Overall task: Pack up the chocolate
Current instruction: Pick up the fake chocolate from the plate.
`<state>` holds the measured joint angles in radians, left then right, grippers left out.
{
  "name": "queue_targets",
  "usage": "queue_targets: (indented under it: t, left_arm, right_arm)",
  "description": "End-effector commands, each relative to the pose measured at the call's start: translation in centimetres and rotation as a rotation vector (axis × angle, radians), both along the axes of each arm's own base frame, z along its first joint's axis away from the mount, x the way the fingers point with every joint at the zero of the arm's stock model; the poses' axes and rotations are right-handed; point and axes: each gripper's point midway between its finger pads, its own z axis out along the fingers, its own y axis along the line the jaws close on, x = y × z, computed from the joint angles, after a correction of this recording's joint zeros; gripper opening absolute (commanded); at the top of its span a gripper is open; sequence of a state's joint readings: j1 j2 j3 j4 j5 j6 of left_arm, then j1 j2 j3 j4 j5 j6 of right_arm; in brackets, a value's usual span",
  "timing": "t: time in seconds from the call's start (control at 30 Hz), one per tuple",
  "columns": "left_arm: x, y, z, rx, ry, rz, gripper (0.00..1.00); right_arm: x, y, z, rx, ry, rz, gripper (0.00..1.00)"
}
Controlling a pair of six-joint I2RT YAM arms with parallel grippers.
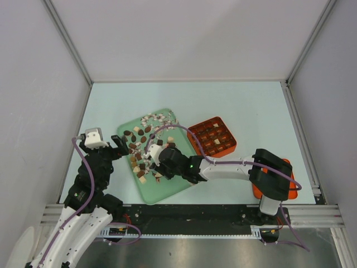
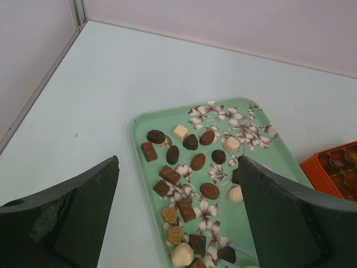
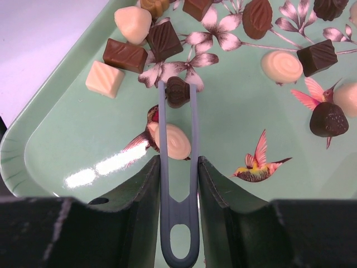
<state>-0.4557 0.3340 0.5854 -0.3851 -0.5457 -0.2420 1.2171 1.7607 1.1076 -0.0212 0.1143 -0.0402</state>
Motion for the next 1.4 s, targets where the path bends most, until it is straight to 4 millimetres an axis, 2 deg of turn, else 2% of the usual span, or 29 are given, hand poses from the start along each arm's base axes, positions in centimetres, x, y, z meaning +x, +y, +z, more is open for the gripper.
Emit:
queue_targets:
  t: [0.0, 0.2, 0.47, 0.67, 0.73, 0.77, 0.83, 0.87, 0.97, 1.0, 1.07, 1.1, 1.2, 1.23, 1.3, 1.37]
  left_arm:
    - [0.1, 0.2, 0.2, 0.016, -0.008, 0.003, 0.92]
    - [0.1, 0.2, 0.2, 0.016, -0.008, 0.003, 0.92]
    - [0.0, 0.2, 0.2, 0.016, -0.006, 0.001, 0.92]
    - [0.1, 0.2, 0.2, 0.016, -0.006, 0.001, 0.92]
    - [0.0, 0.1, 0.1, 0.017, -0.005, -0.002, 0.92]
    - [0.1, 0.1, 0.2, 0.016, -0.006, 0.0, 0.92]
    - [0.1, 0.1, 0.1, 0.017, -0.005, 0.0, 0.92]
    - [0.1, 0.1, 0.2, 0.016, -0.006, -0.002, 0.92]
    - [0.1, 0.0, 0.2, 0.015, -0.006, -0.005, 0.92]
    - [0.1, 0.0, 0.1, 0.016, -0.004, -0.006, 0.92]
    - [0.2, 0.0, 0.2, 0.014, -0.005, -0.008, 0.92]
    - [0.2, -0.1, 0.2, 0.016, -0.004, -0.009, 0.92]
    - [0.2, -0.1, 0.1, 0.017, -0.001, -0.012, 0.92]
    - [0.2, -0.1, 0.1, 0.015, -0.002, -0.009, 0.92]
    - [0.2, -0.1, 0.1, 0.017, 0.0, -0.011, 0.92]
    - [0.3, -0.1, 0.1, 0.019, 0.001, -0.011, 0.92]
  right_arm:
    - [0.8, 1.5, 1.8, 0.051, -0.032, 0.01, 0.31]
    - [0.8, 0.6, 2.7, 0.036, -0.041, -0.008, 0.15]
    - [1.1, -1.3, 5.6, 0.047, -0.063, -0.067, 0.11]
    - [2.3, -3.9, 7.4, 0.036, -0.085, -0.169, 0.09]
    - [2.9, -5.2, 7.6, 0.027, -0.08, -0.219, 0.09]
    - [3.4, -6.0, 8.4, 0.036, -0.095, -0.258, 0.09]
    - [4.0, -7.9, 8.2, 0.006, -0.095, -0.311, 0.09]
    - [4.9, -9.3, 9.0, 0.025, -0.096, -0.37, 0.09]
    - [6.1, -12.8, 8.3, 0.006, -0.076, -0.465, 0.09]
    - [6.4, -14.0, 9.0, 0.028, -0.073, -0.497, 0.09]
    - [7.1, -16.6, 8.3, 0.028, -0.046, -0.577, 0.09]
    - [7.2, -17.6, 8.9, 0.048, -0.046, -0.601, 0.09]
    - [7.6, -20.8, 7.8, 0.04, -0.012, -0.693, 0.09]
    - [7.5, -21.5, 8.1, 0.056, -0.007, -0.707, 0.09]
    - [7.5, -23.1, 7.1, 0.05, 0.024, -0.753, 0.09]
    - [7.1, -23.8, 6.9, 0.058, 0.039, -0.767, 0.09]
